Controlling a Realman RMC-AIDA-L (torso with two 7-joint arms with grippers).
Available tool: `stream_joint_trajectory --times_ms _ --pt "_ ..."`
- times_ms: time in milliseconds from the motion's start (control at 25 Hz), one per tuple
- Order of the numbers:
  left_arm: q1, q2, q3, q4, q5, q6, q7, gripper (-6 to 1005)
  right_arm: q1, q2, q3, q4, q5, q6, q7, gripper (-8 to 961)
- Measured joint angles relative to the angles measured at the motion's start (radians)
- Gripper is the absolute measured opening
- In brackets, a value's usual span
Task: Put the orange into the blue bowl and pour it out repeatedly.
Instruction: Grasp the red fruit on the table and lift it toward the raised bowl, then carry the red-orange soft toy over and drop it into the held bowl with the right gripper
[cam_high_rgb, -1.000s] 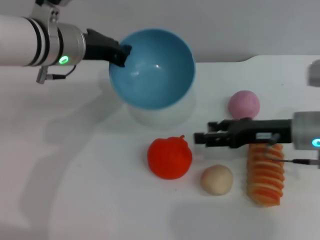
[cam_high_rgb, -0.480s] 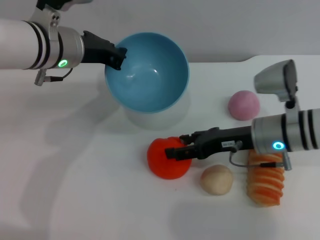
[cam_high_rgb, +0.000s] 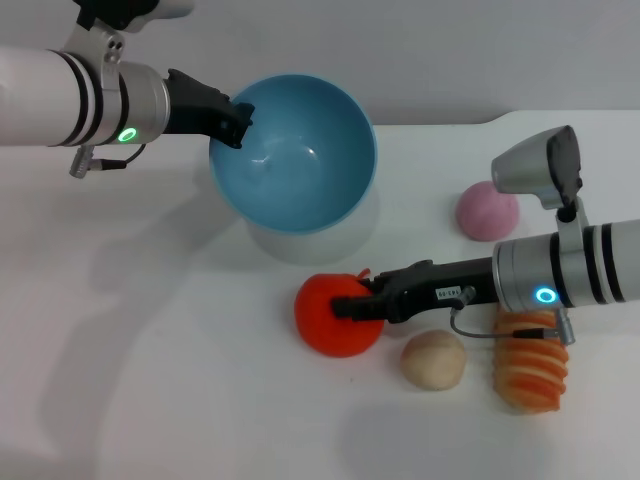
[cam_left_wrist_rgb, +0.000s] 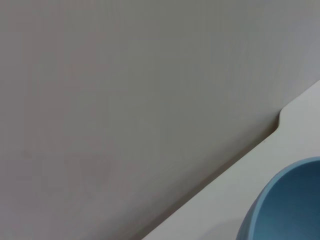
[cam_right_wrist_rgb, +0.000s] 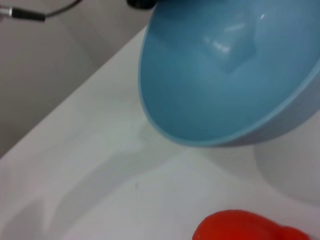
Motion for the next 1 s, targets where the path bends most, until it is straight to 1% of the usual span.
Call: stream_joint_trajectory --times_ms 80,280,400,520,680,1000 --pt "-0.001 0.000 0.001 0.000 0.000 0.000 0.000 0 -0.007 -0.001 -0.003 -0.005 0.012 -0.004 0.000 596" --pt "-0.001 0.000 0.005 0.000 0.001 -0.005 0.000 0 -0.023 -0.003 -0.003 -0.012 0.014 -0.007 -0.001 380" --pt "-0.001 -0.001 0.006 -0.001 0.001 -0.007 0.000 -1 -0.026 -0.003 -0.003 -0.012 0.014 -0.014 -0.008 283" --pt "-0.002 -0.002 0.010 -0.006 0.001 -0.010 0.000 -1 -0.033 -0.003 0.002 -0.014 0.025 -0.043 -0.055 186" --pt "-0.003 -0.002 0.020 -0.008 0.000 -0.014 -0.005 -1 -0.066 -0.006 0.003 -0.046 0.103 -0.128 -0.124 162" --pt "-0.020 -0.003 0.060 -0.019 -0.004 0.007 -0.009 -1 -0.234 -0.016 0.014 -0.270 0.342 -0.373 -0.257 106"
